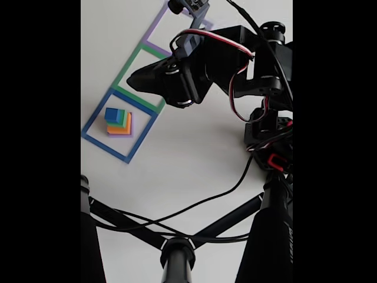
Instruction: Tower of hanoi
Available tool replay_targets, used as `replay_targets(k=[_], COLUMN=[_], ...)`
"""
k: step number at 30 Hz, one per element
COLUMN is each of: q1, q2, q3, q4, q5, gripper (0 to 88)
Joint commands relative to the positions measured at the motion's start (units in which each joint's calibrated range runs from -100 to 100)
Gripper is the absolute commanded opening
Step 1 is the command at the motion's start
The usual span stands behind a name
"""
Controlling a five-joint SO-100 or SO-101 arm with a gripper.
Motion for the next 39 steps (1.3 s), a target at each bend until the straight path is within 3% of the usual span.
replay_targets(k=[1,3,22,30,33,39], q1=[3.46,4.99,14.39,18.60,18.51,18.12], q2=[-9.50,-12.97,-44.30,-47.45,-47.53,-47.45], q3=[15.87,21.78,59.05,66.87,72.15,72.05], q4=[-15.17,-18.33,-17.52,-12.42,-15.57,-7.15], q5=[-14.29,-19.03,-39.48,-43.37,-44.39,-52.33], gripper=[0.1,0.1,0.1,0.1,0.0,0.0])
